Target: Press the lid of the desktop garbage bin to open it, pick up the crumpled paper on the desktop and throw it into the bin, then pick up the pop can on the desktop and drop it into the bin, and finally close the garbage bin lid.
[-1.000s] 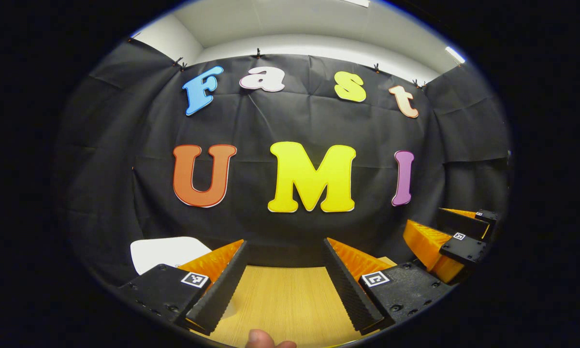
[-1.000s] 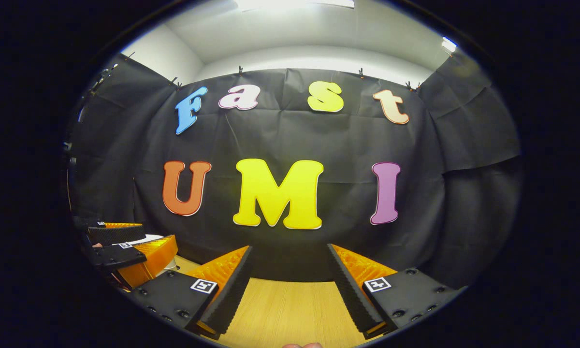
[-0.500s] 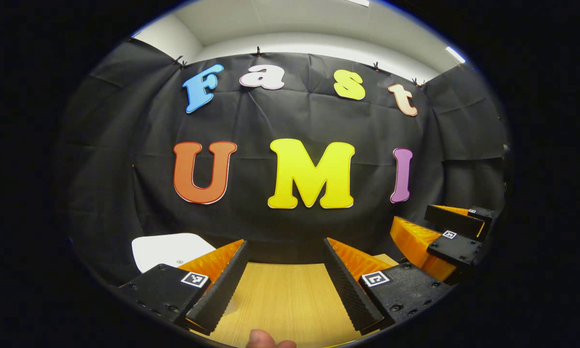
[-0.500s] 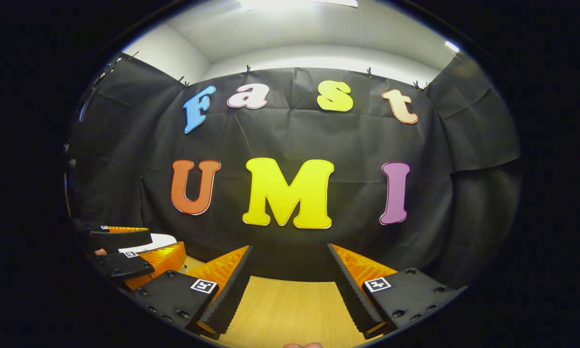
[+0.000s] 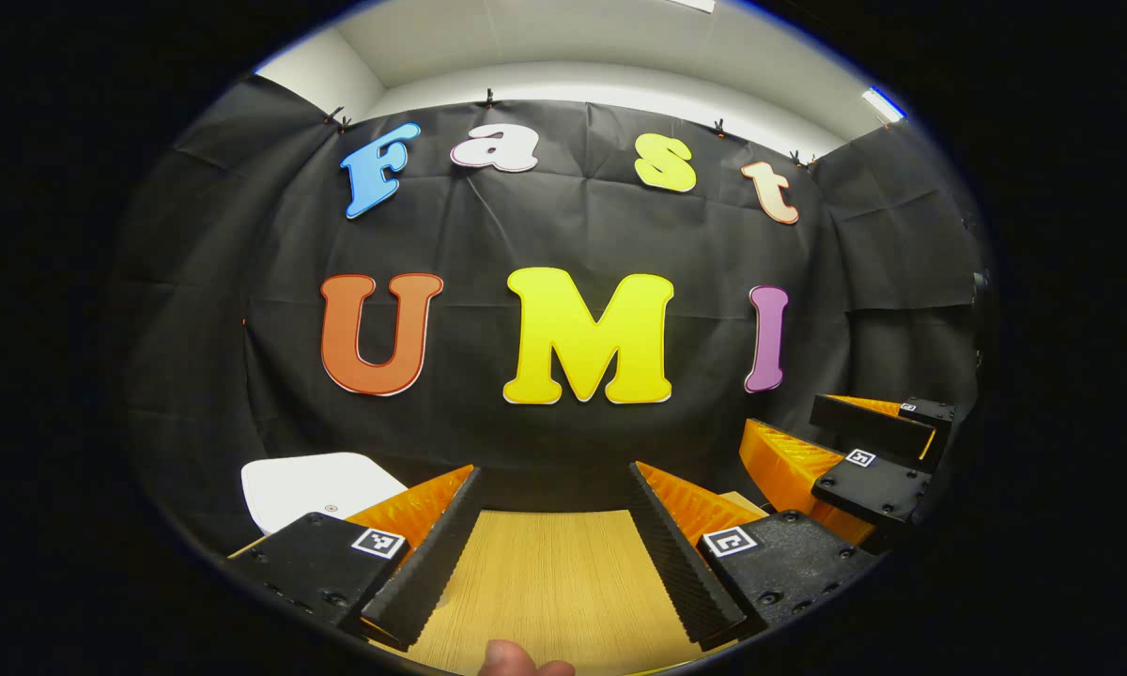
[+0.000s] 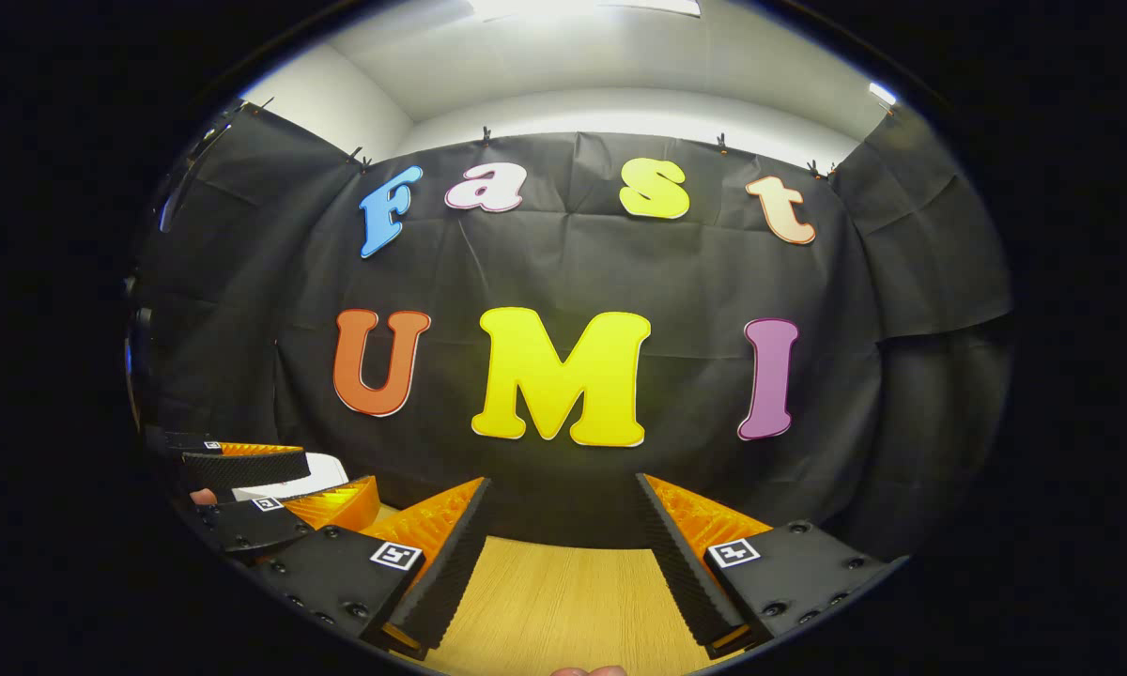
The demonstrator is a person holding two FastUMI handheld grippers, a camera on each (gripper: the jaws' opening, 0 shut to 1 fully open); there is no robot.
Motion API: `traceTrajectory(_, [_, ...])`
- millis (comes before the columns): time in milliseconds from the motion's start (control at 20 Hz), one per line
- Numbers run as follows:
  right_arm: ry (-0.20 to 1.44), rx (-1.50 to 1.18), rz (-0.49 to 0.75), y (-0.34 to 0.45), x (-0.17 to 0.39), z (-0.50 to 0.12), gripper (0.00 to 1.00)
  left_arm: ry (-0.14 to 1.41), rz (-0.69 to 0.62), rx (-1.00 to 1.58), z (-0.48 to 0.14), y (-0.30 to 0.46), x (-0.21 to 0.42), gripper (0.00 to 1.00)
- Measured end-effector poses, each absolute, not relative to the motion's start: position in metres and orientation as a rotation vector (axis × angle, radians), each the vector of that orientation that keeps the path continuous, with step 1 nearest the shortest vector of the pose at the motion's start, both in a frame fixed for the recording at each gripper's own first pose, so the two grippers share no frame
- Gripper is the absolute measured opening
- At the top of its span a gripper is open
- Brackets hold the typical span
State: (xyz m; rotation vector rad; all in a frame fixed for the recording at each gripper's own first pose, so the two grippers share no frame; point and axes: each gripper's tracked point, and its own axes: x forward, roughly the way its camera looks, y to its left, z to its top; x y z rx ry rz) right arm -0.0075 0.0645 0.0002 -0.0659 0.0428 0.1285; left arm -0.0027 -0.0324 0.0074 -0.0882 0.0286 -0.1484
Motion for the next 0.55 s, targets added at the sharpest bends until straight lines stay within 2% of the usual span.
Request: traceTrajectory(550, [0.037,-0.065,0.145,0.0722,-0.0011,0.0002,0.94,0.025,-0.136,-0.072,0.0041,-0.0306,-0.0008,0.99])
